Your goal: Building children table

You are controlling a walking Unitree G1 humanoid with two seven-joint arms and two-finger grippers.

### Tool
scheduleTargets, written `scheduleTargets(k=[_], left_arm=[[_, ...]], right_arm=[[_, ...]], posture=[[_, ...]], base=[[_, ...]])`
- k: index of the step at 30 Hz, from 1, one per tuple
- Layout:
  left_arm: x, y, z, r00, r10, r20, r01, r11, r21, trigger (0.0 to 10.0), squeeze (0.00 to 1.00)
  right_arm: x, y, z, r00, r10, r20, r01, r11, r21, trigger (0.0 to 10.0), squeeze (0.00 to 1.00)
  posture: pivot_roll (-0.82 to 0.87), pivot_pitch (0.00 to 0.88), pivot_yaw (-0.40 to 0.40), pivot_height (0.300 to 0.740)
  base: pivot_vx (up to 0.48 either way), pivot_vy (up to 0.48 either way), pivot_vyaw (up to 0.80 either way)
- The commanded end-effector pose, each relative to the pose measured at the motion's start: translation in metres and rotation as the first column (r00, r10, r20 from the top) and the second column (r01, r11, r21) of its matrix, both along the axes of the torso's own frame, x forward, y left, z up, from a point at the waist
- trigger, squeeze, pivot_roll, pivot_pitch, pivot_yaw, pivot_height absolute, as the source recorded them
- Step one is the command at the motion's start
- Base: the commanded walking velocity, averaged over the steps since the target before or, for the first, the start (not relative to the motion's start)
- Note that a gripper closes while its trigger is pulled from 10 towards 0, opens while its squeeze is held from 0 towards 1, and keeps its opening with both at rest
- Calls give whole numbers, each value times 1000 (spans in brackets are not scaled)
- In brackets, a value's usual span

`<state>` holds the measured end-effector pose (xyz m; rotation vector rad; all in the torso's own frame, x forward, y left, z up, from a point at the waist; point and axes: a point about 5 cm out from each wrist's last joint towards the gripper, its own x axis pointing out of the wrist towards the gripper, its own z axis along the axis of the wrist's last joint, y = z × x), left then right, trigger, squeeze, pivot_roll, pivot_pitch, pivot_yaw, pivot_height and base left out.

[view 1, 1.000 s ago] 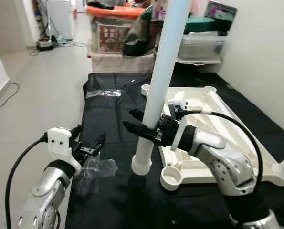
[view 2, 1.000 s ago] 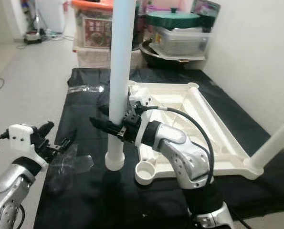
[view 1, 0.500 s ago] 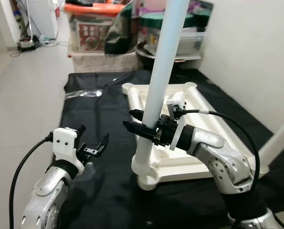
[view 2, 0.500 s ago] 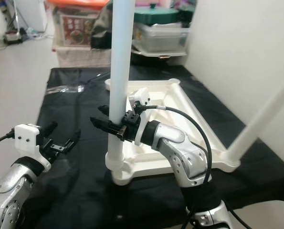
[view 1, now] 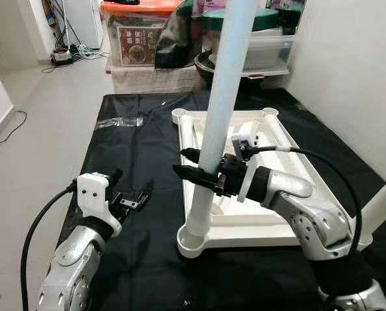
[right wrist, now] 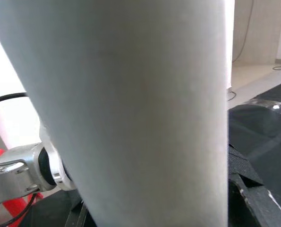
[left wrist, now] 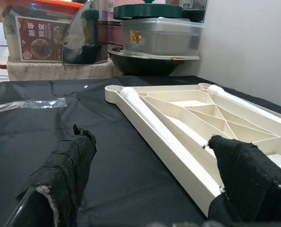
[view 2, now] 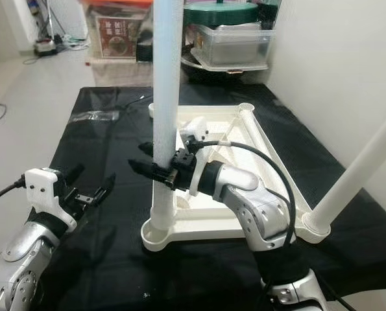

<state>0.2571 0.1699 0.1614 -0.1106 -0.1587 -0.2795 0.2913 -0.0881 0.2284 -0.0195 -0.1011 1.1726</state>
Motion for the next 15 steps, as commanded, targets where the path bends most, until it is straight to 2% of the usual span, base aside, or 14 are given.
scheduleTargets(k=[1, 15], left_arm=[[-1, 0, -2, 1000, -2, -3, 2, 1000, -17, 10000, 0], [-1, 1, -1, 1000, -9, -3, 9, 1000, -15, 10000, 0]], right_arm=[[0, 3, 0, 1000, 11, 11, -11, 1000, -5, 10000, 0], [-14, 1, -7, 995, 98, 11, -97, 994, -53, 10000, 0]], posture=[[29, 0, -72, 740], [22, 0, -63, 740]], base=[[0, 0, 0], [0, 0, 0]])
